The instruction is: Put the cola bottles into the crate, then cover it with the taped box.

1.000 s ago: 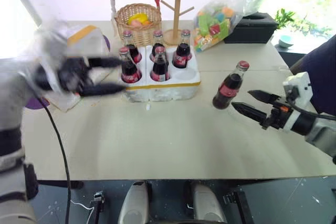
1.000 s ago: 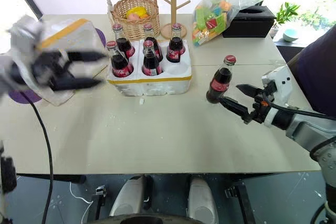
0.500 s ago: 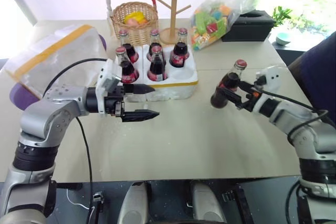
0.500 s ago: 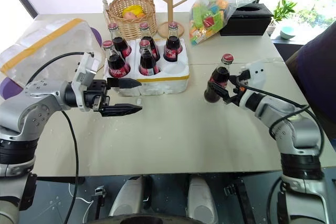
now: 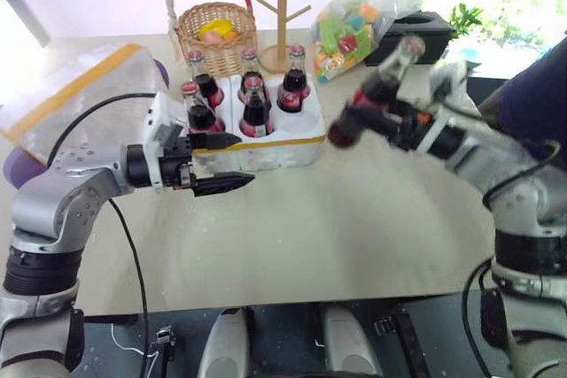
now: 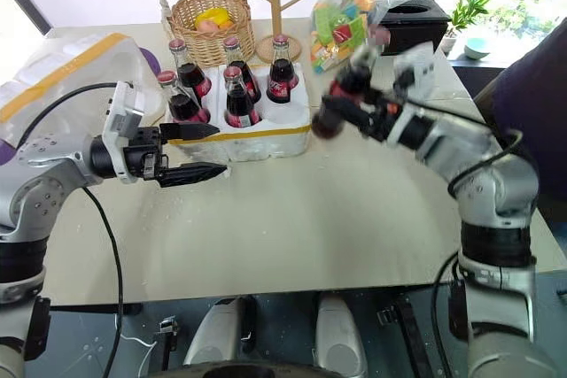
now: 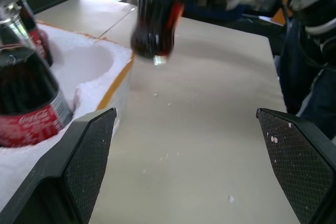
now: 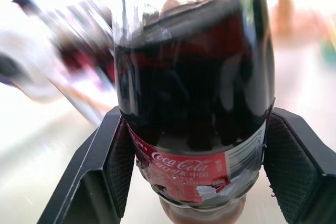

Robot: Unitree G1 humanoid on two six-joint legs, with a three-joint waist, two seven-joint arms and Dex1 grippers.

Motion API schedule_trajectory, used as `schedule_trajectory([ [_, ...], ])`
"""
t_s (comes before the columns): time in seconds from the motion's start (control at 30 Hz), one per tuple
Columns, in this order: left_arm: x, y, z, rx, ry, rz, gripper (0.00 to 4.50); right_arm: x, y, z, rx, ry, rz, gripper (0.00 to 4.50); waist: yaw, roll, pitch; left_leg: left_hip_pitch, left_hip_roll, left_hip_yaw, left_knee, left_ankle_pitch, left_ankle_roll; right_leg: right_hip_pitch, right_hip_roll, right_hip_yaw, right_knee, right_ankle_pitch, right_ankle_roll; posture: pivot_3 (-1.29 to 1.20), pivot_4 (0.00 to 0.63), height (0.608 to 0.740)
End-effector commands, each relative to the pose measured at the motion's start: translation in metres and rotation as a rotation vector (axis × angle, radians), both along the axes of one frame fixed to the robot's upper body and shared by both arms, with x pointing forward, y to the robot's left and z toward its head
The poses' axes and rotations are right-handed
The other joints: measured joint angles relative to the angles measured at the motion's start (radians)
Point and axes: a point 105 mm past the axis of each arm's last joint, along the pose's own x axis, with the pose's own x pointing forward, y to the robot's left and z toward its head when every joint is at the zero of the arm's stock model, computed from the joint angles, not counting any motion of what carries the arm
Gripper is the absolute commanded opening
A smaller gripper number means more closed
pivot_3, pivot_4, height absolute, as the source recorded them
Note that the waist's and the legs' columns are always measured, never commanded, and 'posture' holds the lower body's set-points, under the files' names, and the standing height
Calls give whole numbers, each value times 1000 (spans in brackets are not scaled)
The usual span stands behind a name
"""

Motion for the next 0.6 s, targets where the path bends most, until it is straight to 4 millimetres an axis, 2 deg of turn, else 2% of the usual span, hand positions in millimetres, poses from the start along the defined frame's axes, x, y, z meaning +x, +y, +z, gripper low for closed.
schedule_trajectory([
  [0.03, -2, 5, 14, -13, -68, 30, 4500, -2, 23, 31, 28, -93, 84, 2795, 0, 0, 0, 0, 0, 0, -1, 0, 0, 0, 0, 0, 0, 0, 0, 0, 150, 740],
  [0.13, -1, 5, 15, -13, -80, 43, 4500, 15, 42, 28, -15, -93, 96, 2795, 1, 0, 0, 0, 0, 0, -1, 0, 0, 0, 0, 0, -1, 1, 2, 0, 150, 740],
  [0.37, -1, 6, 17, -22, -91, 65, 4500, 53, 65, -10, -128, -39, 20, 2795, 0, -1, -1, -1, -1, 1, -1, 0, 0, -1, -1, 1, -1, 1, 2, 0, 150, 740],
  [0.47, 0, 8, 17, -25, -93, 77, 4500, 67, 67, -40, -281, -31, -52, 2795, -2, -1, -1, -1, 0, 1, -1, 0, 0, -2, 0, 1, 0, 1, 2, 0, 150, 740],
  [0.53, 0, 9, 17, -24, -93, 84, 4500, 70, 68, -55, -317, 9, -57, 2795, -2, -1, -1, -1, 0, 1, -2, 0, 0, -2, 0, 1, 0, 1, 2, 0, 150, 740],
  [0.6, 1, 12, 17, -20, -95, 94, 4500, 71, 69, -61, -332, 24, -56, 3841, 0, -1, -1, -1, 0, 1, -2, 0, -1, -2, 0, 1, 0, 1, 2, 0, 150, 740],
])
